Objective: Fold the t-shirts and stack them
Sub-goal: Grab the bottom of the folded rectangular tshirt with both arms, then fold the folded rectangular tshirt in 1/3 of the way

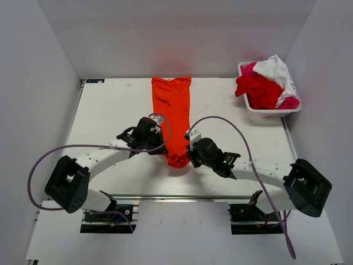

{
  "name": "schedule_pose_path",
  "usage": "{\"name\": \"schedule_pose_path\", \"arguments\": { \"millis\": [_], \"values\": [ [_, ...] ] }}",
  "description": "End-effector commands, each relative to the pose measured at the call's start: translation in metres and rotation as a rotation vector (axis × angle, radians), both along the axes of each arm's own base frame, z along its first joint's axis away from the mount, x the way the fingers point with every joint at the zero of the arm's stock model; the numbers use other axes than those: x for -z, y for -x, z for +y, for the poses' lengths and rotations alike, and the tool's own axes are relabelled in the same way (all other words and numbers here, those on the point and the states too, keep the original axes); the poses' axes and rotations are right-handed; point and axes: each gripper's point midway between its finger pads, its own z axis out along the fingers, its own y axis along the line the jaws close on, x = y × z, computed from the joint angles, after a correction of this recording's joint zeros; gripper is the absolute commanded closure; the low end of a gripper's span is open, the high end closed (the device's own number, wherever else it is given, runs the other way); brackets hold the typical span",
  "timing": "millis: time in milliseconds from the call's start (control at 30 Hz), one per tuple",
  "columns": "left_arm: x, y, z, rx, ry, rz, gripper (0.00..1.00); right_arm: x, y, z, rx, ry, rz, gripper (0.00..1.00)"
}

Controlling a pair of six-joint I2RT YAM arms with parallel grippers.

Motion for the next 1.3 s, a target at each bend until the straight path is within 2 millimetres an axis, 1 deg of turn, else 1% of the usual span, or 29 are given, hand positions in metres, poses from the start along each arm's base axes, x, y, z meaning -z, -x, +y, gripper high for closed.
{"name": "schedule_pose_path", "arguments": {
  "millis": [0, 33, 133, 167, 233, 267, 300, 333, 367, 433, 467, 500, 533, 600, 667, 700, 800, 833, 867, 900, 933, 967, 1000, 1033, 1067, 1167, 1200, 1233, 1267],
  "values": [
    [0.0, -0.024, 0.005, -0.056, -0.084, 0.02, 1.0, -0.026, -0.041, -0.001, 0.115, 0.054, -0.108, 1.0],
    [0.0, -0.029, 0.007, -0.073, -0.105, 0.015, 1.0, -0.036, -0.048, 0.002, 0.128, 0.043, -0.129, 1.0],
    [-0.004, -0.044, 0.011, -0.128, -0.106, 0.004, 1.0, -0.048, -0.069, 0.001, 0.179, 0.024, -0.155, 1.0],
    [-0.011, -0.055, 0.016, -0.16, -0.102, -0.014, 1.0, -0.054, -0.076, 0.003, 0.185, 0.016, -0.164, 1.0],
    [-0.015, -0.066, 0.023, -0.208, -0.115, -0.025, 1.0, -0.053, -0.084, 0.001, 0.205, 0.033, -0.165, 1.0],
    [-0.024, -0.074, 0.021, -0.219, -0.108, -0.051, 1.0, -0.061, -0.096, 0.001, 0.22, 0.027, -0.177, 1.0],
    [-0.027, -0.079, 0.027, -0.244, -0.118, -0.059, 1.0, -0.061, -0.1, 0.001, 0.224, 0.035, -0.179, 1.0],
    [-0.03, -0.087, 0.033, -0.275, -0.13, -0.079, 1.0, -0.055, -0.106, -0.001, 0.228, 0.057, -0.173, 1.0],
    [-0.039, -0.094, 0.032, -0.283, -0.119, -0.104, 1.0, -0.069, -0.116, 0.002, 0.242, 0.034, -0.19, 1.0],
    [-0.04, -0.108, 0.041, -0.331, -0.141, -0.12, 1.0, -0.069, -0.128, 0.005, 0.234, 0.045, -0.193, 1.0],
    [-0.048, -0.115, 0.038, -0.333, -0.129, -0.136, 1.0, -0.078, -0.135, 0.007, 0.235, 0.03, -0.202, 1.0],
    [-0.049, -0.122, 0.042, -0.354, -0.135, -0.143, 1.0, -0.086, -0.142, 0.011, 0.221, 0.018, -0.215, 1.0],
    [-0.045, -0.128, 0.045, -0.365, -0.144, -0.132, 1.0, -0.083, -0.148, 0.011, 0.222, 0.026, -0.208, 1.0],
    [-0.05, -0.14, 0.048, -0.379, -0.148, -0.15, 1.0, -0.085, -0.162, 0.02, 0.206, 0.019, -0.201, 1.0],
    [-0.049, -0.155, 0.053, -0.408, -0.156, -0.152, 1.0, -0.071, -0.171, 0.021, 0.19, 0.042, -0.166, 1.0],
    [-0.049, -0.158, 0.052, -0.401, -0.162, -0.155, 1.0, -0.083, -0.18, 0.026, 0.191, 0.022, -0.184, 1.0],
    [-0.043, -0.179, 0.057, -0.415, -0.176, -0.157, 1.0, -0.083, -0.197, 0.03, 0.178, 0.01, -0.17, 1.0],
    [-0.048, -0.19, 0.058, -0.427, -0.17, -0.168, 1.0, -0.082, -0.201, 0.029, 0.166, 0.031, -0.182, 1.0],
    [-0.045, -0.195, 0.061, -0.428, -0.178, -0.168, 1.0, -0.072, -0.206, 0.032, 0.153, 0.045, -0.151, 1.0],
    [-0.036, -0.198, 0.06, -0.426, -0.189, -0.152, 1.0, -0.076, -0.213, 0.033, 0.157, 0.038, -0.156, 1.0],
    [-0.035, -0.2, 0.057, -0.419, -0.184, -0.148, 1.0, -0.073, -0.216, 0.037, 0.15, 0.039, -0.152, 1.0],
    [-0.038, -0.205, 0.06, -0.431, -0.174, -0.163, 1.0, -0.071, -0.221, 0.034, 0.161, 0.04, -0.146, 1.0],
    [-0.033, -0.208, 0.059, -0.431, -0.174, -0.163, 1.0, -0.064, -0.225, 0.031, 0.167, 0.045, -0.134, 1.0],
    [-0.036, -0.211, 0.058, -0.432, -0.166, -0.176, 1.0, -0.066, -0.23, 0.034, 0.166, 0.035, -0.135, 1.0],
    [-0.029, -0.215, 0.056, -0.433, -0.165, -0.177, 1.0, -0.065, -0.234, 0.031, 0.181, 0.031, -0.13, 1.0],
    [-0.033, -0.228, 0.055, -0.432, -0.151, -0.199, 1.0, -0.061, -0.244, 0.03, 0.178, 0.016, -0.116, 1.0],
    [-0.031, -0.232, 0.053, -0.433, -0.145, -0.208, 1.0, -0.054, -0.247, 0.031, 0.171, 0.016, -0.101, 1.0],
    [-0.038, -0.238, 0.052, -0.425, -0.139, -0.237, 1.0, -0.055, -0.25, 0.033, 0.165, 0.009, -0.101, 1.0],
    [-0.035, -0.24, 0.051, -0.417, -0.144, -0.246, 1.0, -0.06, -0.255, 0.033, 0.163, -0.003, -0.106, 1.0]
  ]
}}
